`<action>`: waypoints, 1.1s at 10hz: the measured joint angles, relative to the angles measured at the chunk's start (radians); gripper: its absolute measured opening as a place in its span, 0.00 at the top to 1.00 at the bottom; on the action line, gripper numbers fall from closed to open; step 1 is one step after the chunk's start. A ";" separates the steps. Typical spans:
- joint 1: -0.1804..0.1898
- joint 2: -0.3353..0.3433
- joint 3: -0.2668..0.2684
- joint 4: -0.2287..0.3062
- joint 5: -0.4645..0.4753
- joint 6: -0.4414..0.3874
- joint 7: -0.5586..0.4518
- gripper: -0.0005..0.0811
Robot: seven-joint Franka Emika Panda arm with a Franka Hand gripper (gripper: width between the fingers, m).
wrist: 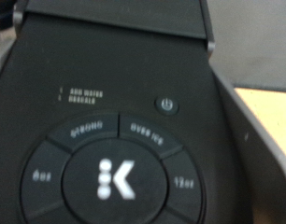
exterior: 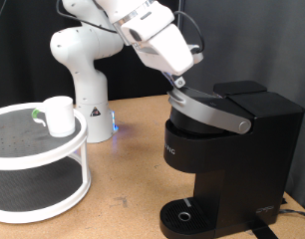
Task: Make a cup of coffee with the keurig machine
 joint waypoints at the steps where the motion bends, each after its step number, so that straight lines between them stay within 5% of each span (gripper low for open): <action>1: -0.002 0.000 0.000 -0.010 -0.008 0.017 -0.001 0.99; 6: -0.018 0.051 -0.001 -0.064 -0.079 0.111 0.028 0.99; 11: -0.020 0.088 -0.015 -0.066 -0.039 0.132 0.005 0.99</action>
